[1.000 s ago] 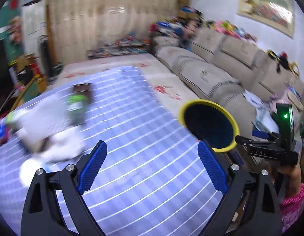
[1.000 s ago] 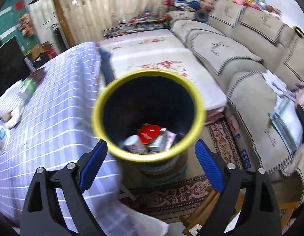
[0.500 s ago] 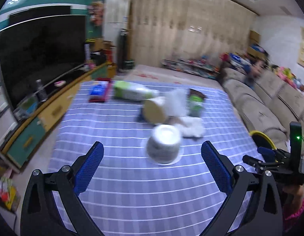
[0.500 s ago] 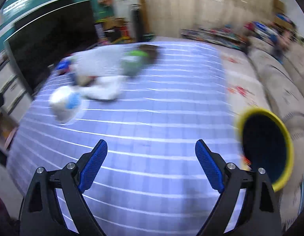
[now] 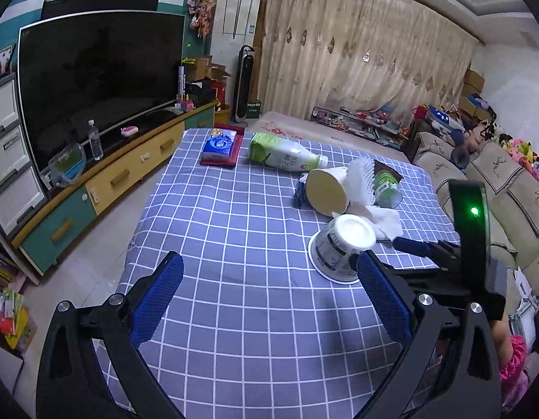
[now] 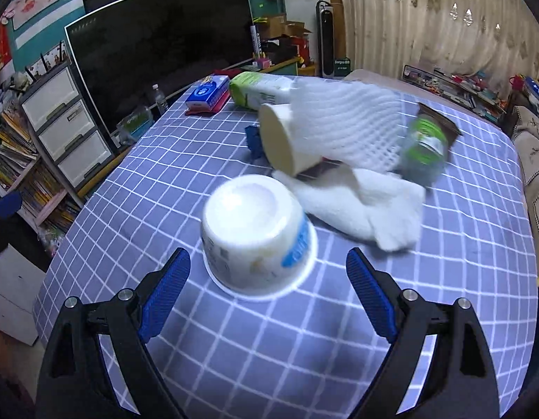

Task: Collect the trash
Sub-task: 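Move both tools back toward the white paper bowl on the table, then grasp the upside-down white paper bowl with the right tool and drop it into the bin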

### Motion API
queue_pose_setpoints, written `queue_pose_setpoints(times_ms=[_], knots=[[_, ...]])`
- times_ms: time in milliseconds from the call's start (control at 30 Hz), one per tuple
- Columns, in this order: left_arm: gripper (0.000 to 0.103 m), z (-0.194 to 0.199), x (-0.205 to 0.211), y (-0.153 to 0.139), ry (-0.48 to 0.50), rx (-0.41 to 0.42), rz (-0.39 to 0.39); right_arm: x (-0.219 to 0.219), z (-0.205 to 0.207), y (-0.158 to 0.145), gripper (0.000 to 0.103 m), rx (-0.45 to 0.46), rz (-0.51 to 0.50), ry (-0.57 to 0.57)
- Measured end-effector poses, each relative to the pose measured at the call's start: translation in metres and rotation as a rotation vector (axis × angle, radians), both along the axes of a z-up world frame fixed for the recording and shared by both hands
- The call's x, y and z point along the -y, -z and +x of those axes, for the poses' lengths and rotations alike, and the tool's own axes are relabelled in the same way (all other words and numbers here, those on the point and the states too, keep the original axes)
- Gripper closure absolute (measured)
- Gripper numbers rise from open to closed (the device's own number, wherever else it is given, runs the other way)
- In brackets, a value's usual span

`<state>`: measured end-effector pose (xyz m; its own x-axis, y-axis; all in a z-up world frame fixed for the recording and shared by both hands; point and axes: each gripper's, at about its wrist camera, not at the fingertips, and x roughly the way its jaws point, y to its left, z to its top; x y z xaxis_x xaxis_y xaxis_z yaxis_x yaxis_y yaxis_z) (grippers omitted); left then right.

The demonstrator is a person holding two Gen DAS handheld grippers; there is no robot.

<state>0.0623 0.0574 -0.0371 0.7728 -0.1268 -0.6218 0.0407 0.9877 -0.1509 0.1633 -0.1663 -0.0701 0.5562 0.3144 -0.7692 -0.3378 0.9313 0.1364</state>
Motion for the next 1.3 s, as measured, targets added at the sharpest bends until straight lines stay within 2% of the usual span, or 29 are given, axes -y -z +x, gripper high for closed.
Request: queue_pose_setpoints(times_ms=[400, 433, 500, 533, 867, 1033, 1300], knots=[[0.005, 0.011, -0.003, 0.020, 0.017, -0.042, -0.034, -0.022, 0.025, 0.020, 0.014, -0.026, -0.070, 0.027], [0.005, 0.012, -0.003, 0.022, 0.019, -0.044, -0.036, -0.023, 0.026, 0.021, 0.016, -0.026, -0.072, 0.029], [0.005, 0.013, -0.003, 0.024, 0.020, -0.046, -0.038, -0.024, 0.028, 0.023, 0.026, -0.034, -0.070, 0.021], [0.005, 0.015, -0.005, 0.025, 0.019, -0.046, -0.039, -0.025, 0.029, 0.023, 0.027, -0.036, -0.069, 0.022], [0.005, 0.014, -0.001, 0.029, 0.026, -0.050, -0.037, -0.012, -0.014, -0.004, 0.027, -0.014, -0.013, -0.035], [0.005, 0.017, 0.010, 0.029, 0.047, -0.055, -0.028, 0.027, -0.036, -0.018, 0.027, 0.008, 0.007, 0.021], [0.005, 0.025, 0.042, 0.029, 0.099, -0.063, -0.010, 0.154, -0.055, -0.016, 0.026, 0.011, -0.021, 0.317]])
